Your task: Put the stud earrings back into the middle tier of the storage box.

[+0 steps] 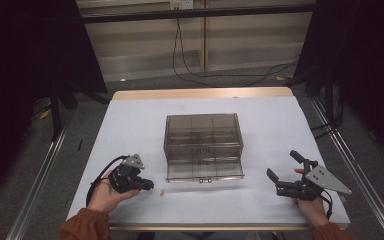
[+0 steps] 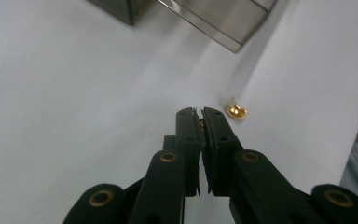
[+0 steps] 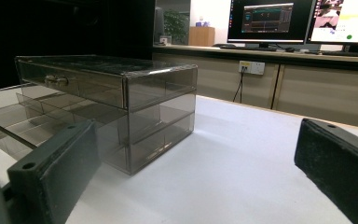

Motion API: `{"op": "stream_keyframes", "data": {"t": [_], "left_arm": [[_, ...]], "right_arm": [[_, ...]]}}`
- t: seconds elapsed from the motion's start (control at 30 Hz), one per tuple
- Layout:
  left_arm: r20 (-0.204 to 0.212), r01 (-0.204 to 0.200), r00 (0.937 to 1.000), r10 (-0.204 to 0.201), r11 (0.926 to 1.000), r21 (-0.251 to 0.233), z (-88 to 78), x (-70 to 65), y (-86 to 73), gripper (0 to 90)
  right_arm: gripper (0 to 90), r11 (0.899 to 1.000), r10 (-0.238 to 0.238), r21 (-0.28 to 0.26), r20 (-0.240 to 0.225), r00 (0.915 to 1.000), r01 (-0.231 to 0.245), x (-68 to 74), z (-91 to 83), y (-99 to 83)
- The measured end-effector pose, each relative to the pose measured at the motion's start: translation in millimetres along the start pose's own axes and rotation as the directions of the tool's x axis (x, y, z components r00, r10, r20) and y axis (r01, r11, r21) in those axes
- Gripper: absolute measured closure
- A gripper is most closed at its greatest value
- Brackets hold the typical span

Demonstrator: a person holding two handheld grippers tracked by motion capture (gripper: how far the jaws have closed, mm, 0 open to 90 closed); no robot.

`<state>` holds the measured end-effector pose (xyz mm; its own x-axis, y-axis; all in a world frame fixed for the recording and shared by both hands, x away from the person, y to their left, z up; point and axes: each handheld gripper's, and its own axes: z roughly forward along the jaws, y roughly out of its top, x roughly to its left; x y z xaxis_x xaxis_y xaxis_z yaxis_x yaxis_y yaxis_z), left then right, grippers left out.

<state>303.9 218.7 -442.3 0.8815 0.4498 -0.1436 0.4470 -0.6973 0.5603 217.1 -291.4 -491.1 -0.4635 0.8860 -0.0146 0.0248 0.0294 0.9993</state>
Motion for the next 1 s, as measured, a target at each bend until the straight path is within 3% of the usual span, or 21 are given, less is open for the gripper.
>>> {"op": "stream_keyframes", "data": {"t": [0.03, 0.17, 0.23, 0.4, 0.43, 0.5, 0.6, 0.87, 0.93, 1.0], "left_arm": [[-0.006, 0.028, 0.9996, -0.028, 0.9989, -0.037, -2.0, 0.8, -1.3, 85.9], [-0.029, 0.041, 0.9985, -0.046, 0.989, -0.142, -11.3, 0.8, -2.9, 85.7], [-0.04, 0.034, 0.9983, -0.042, 0.9849, -0.169, -15.6, -0.9, -2.0, 85.7], [-0.042, 0.039, 0.9978, -0.051, 0.9647, -0.261, -24.7, -4.2, 2.1, 85.7], [-0.042, 0.039, 0.9978, -0.051, 0.9647, -0.261, -24.7, -4.2, 2.1, 85.7], [-0.031, 0.042, 0.9981, -0.053, 0.9573, -0.286, -27.5, -5.2, 5.6, 85.7], [-0.022, 0.025, 0.9992, -0.033, 0.9567, -0.29, -29.8, -6.1, 11.2, 85.6], [-0.045, -0.005, 0.9989, -0.011, 0.944, -0.33, -34.8, -10.5, 29.0, 85.5], [-0.065, -0.001, 0.9976, -0.023, 0.9359, -0.352, -33.4, -12.8, 32.3, 85.8], [-0.074, -0.005, 0.997, -0.022, 0.9355, -0.353, -32.6, -13.8, 36.3, 85.8]], "right_arm": [[0.0, 1.0, 0.0, 0.0, 0.0, 1.0, 0.0, 0.0, 0.0, 0.0], [0.0, 1.0, 0.001, 0.001, 0.0, 1.0, -0.001, 0.0, 0.1, 0.0], [0.0, 1.0, 0.002, 0.001, 0.0, 1.0, -0.002, -0.3, 0.2, 0.1], [0.0, 1.0, 0.0, 0.001, -0.001, 1.0, 0.0, -0.2, -0.1, 0.0], [0.0, 1.0, 0.0, 0.001, -0.001, 1.0, 0.0, -0.2, -0.1, 0.0], [0.0, 1.0, 0.0, 0.002, -0.001, 1.0, 0.0, -0.2, 0.0, 0.0], [0.0, 1.0, 0.001, 0.002, 0.0, 1.0, -0.001, -0.1, 0.0, 0.1], [0.0, 1.0, 0.001, 0.001, -0.001, 1.0, -0.001, -0.3, 0.1, 0.0], [0.0, 1.0, 0.001, 0.002, -0.001, 1.0, -0.001, -0.3, 0.0, 0.0], [0.0, 1.0, -0.001, 0.001, -0.001, 1.0, 0.001, -0.3, 0.1, 0.0]]}}
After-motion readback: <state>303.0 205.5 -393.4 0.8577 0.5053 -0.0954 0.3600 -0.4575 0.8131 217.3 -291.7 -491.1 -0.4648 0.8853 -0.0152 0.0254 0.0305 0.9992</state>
